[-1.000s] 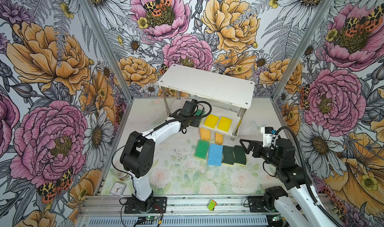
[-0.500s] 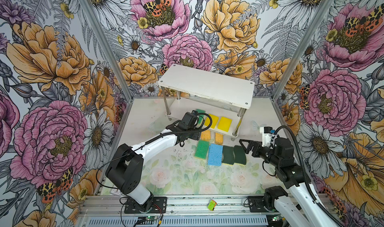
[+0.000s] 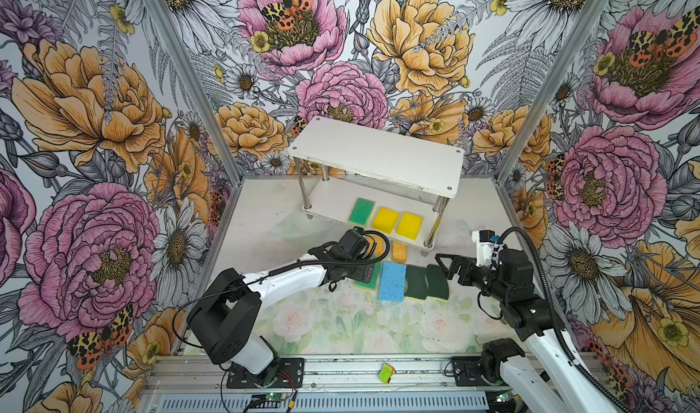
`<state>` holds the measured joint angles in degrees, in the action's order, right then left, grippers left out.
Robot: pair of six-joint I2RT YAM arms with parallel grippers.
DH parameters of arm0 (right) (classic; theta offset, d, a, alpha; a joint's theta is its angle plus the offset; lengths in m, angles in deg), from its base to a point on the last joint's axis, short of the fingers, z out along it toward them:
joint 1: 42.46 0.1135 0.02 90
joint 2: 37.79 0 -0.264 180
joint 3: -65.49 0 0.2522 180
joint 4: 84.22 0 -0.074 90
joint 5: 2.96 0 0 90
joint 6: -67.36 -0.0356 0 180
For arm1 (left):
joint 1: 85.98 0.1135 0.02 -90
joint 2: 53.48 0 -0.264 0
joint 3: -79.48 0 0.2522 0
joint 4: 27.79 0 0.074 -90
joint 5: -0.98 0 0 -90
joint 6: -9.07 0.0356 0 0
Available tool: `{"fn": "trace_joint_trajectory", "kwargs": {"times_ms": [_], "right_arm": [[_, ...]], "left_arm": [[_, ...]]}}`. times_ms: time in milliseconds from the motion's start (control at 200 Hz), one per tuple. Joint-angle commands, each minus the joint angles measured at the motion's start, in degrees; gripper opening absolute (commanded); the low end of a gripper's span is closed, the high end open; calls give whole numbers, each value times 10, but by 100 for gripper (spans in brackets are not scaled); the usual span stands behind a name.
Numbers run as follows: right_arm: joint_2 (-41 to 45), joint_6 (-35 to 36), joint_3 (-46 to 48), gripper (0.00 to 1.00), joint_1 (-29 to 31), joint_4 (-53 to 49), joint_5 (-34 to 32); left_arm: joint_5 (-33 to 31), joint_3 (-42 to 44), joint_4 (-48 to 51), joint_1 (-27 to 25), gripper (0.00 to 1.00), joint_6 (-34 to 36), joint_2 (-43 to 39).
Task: Place and organize the cleaning sponges onto the shelf
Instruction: 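Withdraw the left gripper from the shelf back over the sponge row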
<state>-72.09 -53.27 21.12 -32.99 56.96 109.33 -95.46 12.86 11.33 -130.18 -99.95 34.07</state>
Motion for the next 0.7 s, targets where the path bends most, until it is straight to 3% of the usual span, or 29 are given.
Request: {"fn": "trace_joint_trajectory", "kwargs": {"times_ms": [0, 335, 696], "right_arm": [[0, 8, -14, 100, 3, 1, -7], [10, 6, -12, 100, 3, 1, -6], [12, 6, -11, 100, 3, 1, -7]], "left_arm": [[4, 9, -17, -7, 99, -27, -11], [-7, 7, -16, -25, 99, -29, 4], [23, 7, -30, -27, 99, -29, 29]]}}
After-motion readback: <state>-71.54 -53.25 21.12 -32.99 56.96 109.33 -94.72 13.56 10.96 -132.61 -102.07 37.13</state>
